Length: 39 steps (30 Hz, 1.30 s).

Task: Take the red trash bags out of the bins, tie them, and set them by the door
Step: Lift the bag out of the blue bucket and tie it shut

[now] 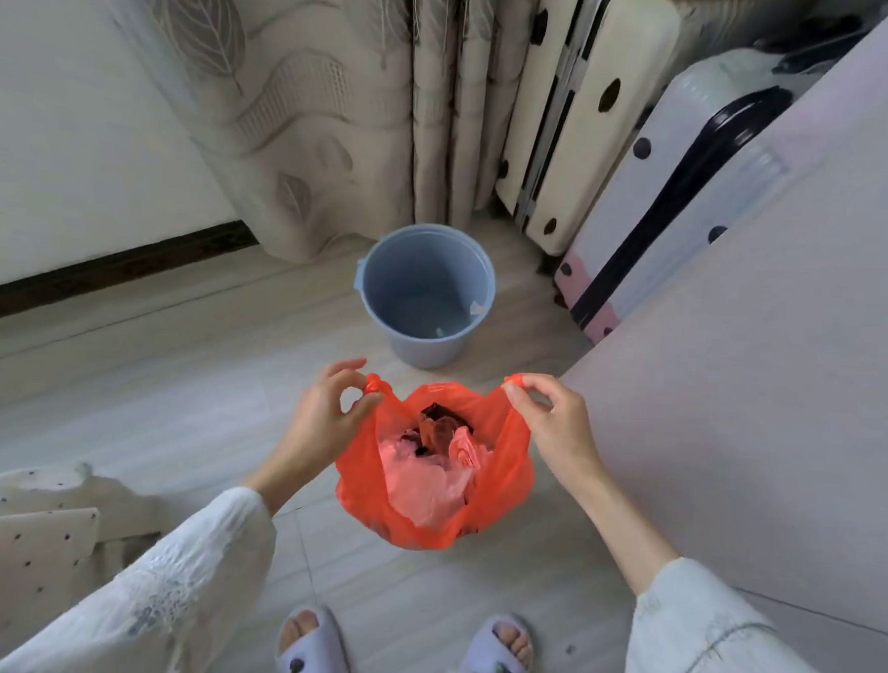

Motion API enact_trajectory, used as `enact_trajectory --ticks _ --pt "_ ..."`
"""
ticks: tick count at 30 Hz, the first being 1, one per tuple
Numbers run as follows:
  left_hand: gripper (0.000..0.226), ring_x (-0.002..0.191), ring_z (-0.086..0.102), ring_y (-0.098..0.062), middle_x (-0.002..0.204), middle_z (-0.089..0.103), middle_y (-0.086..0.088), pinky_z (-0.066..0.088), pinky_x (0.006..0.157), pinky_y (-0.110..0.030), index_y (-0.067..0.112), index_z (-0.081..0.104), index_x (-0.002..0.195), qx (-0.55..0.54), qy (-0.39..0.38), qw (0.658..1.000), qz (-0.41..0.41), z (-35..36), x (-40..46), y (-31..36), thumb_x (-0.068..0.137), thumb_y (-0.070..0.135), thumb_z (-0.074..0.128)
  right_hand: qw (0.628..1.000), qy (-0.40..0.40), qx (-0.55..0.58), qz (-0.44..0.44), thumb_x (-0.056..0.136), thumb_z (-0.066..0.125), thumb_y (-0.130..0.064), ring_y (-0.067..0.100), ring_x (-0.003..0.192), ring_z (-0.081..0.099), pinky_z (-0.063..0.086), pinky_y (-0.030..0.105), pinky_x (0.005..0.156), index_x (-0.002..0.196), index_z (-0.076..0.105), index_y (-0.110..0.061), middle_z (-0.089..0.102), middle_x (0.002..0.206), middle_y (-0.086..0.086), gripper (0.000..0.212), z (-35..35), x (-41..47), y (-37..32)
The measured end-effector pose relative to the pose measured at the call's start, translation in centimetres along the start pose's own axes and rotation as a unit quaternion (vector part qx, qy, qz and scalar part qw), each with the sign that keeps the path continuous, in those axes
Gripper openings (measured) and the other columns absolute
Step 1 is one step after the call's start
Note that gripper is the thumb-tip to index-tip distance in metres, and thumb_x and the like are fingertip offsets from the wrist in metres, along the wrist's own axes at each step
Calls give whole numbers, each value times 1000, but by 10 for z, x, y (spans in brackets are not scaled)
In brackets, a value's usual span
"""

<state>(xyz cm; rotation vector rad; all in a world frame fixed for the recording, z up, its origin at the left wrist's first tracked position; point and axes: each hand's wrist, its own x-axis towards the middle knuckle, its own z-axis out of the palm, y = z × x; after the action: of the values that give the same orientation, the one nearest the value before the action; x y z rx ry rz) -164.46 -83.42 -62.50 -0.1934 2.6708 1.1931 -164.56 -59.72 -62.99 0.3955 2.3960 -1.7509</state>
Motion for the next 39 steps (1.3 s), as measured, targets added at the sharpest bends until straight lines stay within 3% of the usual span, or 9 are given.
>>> enact_trajectory --ticks 5,10,16,19,23,25,28,31,39 --pt "10 128 41 -10 119 63 1 32 107 -31 13 61 90 -62 -36 997 37 55 23 -75 88 22 58 1000 10 -4 -19 84 64 -11 16 93 63 48 22 86 89 70 -5 68 98 9 10 45 26 77" --pt "15 86 58 -11 86 64 5 45 82 -24 28 58 80 -197 48 973 112 92 66 -105 88 16 57 993 28 33 -111 84 64 -14 1 86 62 45 7 80 95 70 -12 68 99 -1 12 72 64 113" --pt "43 93 54 12 102 55 19 41 80 -3 55 47 105 -254 75 938 223 131 111 -137 86 19 61 971 -18 27 -237 83 66 -18 5 120 53 39 20 105 126 49 -30 57 131 -2 48 93 102 147" --pt "69 128 31 15 139 30 28 29 107 -12 49 21 132 -227 63 939 251 146 121 -162 86 17 61 962 -23 26 -270 85 63 -12 5 134 38 30 25 113 142 27 -30 40 147 -1 70 102 112 173" --pt "72 136 28 -35 156 17 -10 49 77 -12 52 7 126 -212 71 933 283 157 113 -179 92 -1 42 963 25 95 -250 94 45 -6 -8 67 56 47 8 59 141 25 -37 56 107 -16 60 114 113 200" --pt "67 111 57 -28 156 18 -9 43 60 -11 44 7 131 -220 71 931 282 160 107 -181 94 -5 34 966 37 143 -210 97 38 -10 -7 55 36 34 7 41 140 33 -33 38 82 -23 49 118 108 209" --pt "57 54 46 -3 138 44 -15 43 61 -17 25 13 143 -211 74 941 256 167 106 -184 95 0 31 965 84 123 -216 94 46 -17 1 52 35 34 16 50 118 55 -24 41 67 -21 26 119 102 215" --pt "39 51 43 0 75 47 -16 38 55 -10 18 31 130 -215 110 938 247 170 109 -190 94 2 34 961 106 125 -222 88 58 -20 4 54 49 43 18 56 96 62 -35 59 70 -17 17 116 90 223" --pt "29 46 49 5 72 59 0 40 53 -14 25 29 90 -261 188 934 157 168 112 -200 83 15 55 944 176 92 -265 71 75 -36 10 115 55 42 27 101 105 48 -43 57 114 -20 44 93 58 268"
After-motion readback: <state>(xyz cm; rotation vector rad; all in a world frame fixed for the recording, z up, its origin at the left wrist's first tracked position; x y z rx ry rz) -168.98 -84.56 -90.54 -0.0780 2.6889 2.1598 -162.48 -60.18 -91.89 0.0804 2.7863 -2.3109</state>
